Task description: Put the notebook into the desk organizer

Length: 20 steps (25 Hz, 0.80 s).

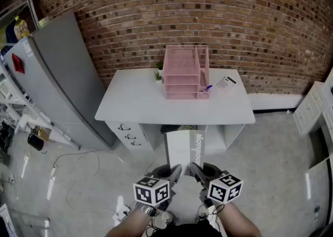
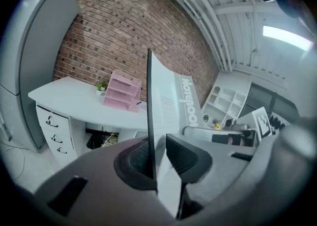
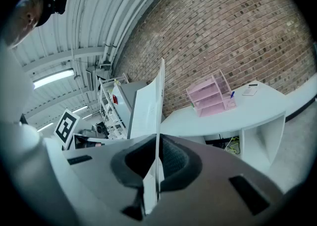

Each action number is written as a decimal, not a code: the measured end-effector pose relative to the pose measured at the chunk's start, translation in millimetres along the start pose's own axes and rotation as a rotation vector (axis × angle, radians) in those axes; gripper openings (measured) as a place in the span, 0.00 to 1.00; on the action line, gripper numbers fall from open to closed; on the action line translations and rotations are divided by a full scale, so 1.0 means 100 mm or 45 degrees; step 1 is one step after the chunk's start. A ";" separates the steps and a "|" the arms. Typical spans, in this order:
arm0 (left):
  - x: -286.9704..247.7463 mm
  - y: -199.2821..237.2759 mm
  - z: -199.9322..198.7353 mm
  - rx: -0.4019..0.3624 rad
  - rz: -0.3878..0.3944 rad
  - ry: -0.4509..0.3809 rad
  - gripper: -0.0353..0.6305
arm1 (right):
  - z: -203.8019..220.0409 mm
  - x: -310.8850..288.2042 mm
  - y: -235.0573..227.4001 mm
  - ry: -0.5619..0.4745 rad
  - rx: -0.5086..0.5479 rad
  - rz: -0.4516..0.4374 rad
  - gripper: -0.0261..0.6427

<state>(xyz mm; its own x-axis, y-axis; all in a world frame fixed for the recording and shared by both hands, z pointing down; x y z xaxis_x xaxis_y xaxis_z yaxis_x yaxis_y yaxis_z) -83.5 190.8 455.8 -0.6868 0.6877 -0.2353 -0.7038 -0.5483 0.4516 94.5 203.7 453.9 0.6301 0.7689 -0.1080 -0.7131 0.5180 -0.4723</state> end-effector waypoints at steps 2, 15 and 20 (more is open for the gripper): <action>0.01 0.00 -0.01 0.000 0.000 -0.001 0.14 | 0.00 0.00 0.01 -0.004 -0.002 0.001 0.06; 0.12 0.11 -0.01 0.021 0.027 -0.018 0.14 | 0.04 -0.07 0.14 0.003 0.022 -0.001 0.06; 0.25 0.27 -0.04 0.023 0.038 -0.016 0.14 | 0.12 -0.20 0.28 -0.005 0.017 0.009 0.06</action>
<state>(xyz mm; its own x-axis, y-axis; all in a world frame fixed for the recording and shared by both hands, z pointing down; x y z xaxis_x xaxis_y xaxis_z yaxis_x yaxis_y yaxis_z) -120.2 191.8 458.8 -0.7053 0.6770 -0.2105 -0.6792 -0.5602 0.4741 58.8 207.2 453.1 0.6241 0.7738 -0.1080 -0.7214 0.5176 -0.4602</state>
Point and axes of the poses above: the fingertips, and each gripper's own axes: x backward along the fingers, y to its left, z out of its underside, the point moved 9 cm from there along x, backward along the fingers, and after that the axes turned 9 degrees about -y, right-handed, at the moved point
